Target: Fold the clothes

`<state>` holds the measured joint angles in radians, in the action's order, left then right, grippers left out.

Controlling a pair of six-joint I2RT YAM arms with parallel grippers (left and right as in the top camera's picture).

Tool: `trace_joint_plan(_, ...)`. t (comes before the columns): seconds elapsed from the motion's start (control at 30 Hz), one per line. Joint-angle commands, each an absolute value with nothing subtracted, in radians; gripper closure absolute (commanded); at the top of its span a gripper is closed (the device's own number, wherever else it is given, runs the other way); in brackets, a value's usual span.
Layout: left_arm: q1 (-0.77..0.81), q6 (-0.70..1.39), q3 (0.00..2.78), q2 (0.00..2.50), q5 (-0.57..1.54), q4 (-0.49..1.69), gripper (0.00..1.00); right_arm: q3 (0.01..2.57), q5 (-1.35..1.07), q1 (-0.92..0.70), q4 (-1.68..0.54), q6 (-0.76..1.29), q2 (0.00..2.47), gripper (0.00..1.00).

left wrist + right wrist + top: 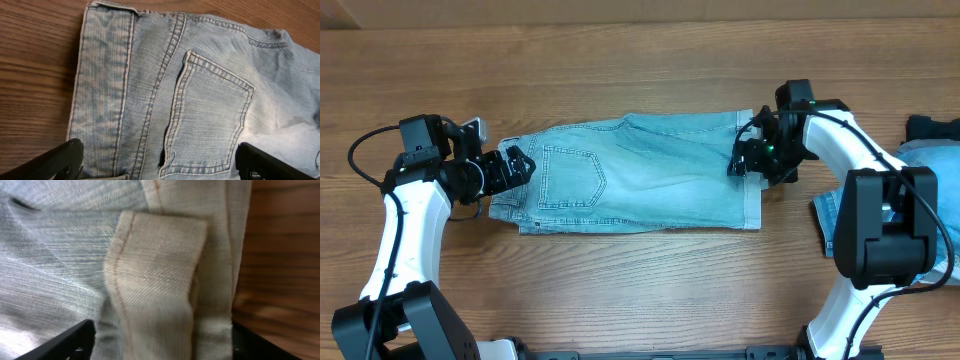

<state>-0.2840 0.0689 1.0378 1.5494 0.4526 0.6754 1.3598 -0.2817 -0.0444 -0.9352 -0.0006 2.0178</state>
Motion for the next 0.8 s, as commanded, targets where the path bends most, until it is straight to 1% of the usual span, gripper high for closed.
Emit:
trace_joint_plan(0.0, -0.287, 0.028, 1.064, 1.525, 0.472, 0.685, 0.00, 1.339, -0.346, -0.072, -0.928, 0.004, 2.024, 0.44)
trace_joint_plan(0.03, -0.287, 0.028, 1.064, 1.525, 0.472, 0.686, 0.00, 1.339, -0.345, -0.072, -0.928, 0.009, 2.024, 0.56)
trace_joint_plan(0.07, -0.287, 0.028, 1.064, 1.525, 0.472, 0.686, 0.00, 1.339, -0.340, -0.072, -0.928, 0.027, 2.024, 0.65)
trace_joint_plan(0.13, -0.287, 0.028, 1.064, 1.525, 0.472, 0.688, 0.00, 1.340, -0.328, -0.071, -0.929, 0.031, 2.024, 0.71)
trace_joint_plan(0.2, -0.287, 0.027, 1.064, 1.525, 0.472, 0.696, 0.00, 1.353, -0.254, -0.070, -0.937, 0.092, 2.024, 0.86)
trace_joint_plan(0.23, -0.287, 0.021, 1.064, 1.525, 0.472, 0.702, 0.00, 1.373, -0.213, -0.070, -0.954, 0.109, 2.024, 0.95)
trace_joint_plan(0.27, -0.287, 0.021, 1.064, 1.525, 0.473, 0.706, 0.00, 1.391, -0.199, -0.070, -0.969, 0.109, 2.024, 0.96)
trace_joint_plan(0.4, -0.287, 0.021, 1.064, 1.525, 0.472, 0.710, 0.00, 1.508, -0.068, -0.070, -1.055, 0.163, 2.024, 0.96)
trace_joint_plan(0.47, -0.287, 0.020, 1.064, 1.525, 0.472, 0.719, 0.00, 1.595, 0.008, -0.070, -1.131, 0.188, 2.024, 0.96)
trace_joint_plan(0.6, -0.287, -0.001, 1.064, 1.525, 0.472, 0.726, 0.00, 1.742, 0.014, -0.086, -1.266, 0.189, 2.024, 0.96)
trace_joint_plan(0.77, -0.287, 0.000, 1.064, 1.525, 0.472, 0.732, 0.00, 1.814, 0.007, -0.192, -1.349, 0.264, 2.024, 0.96)
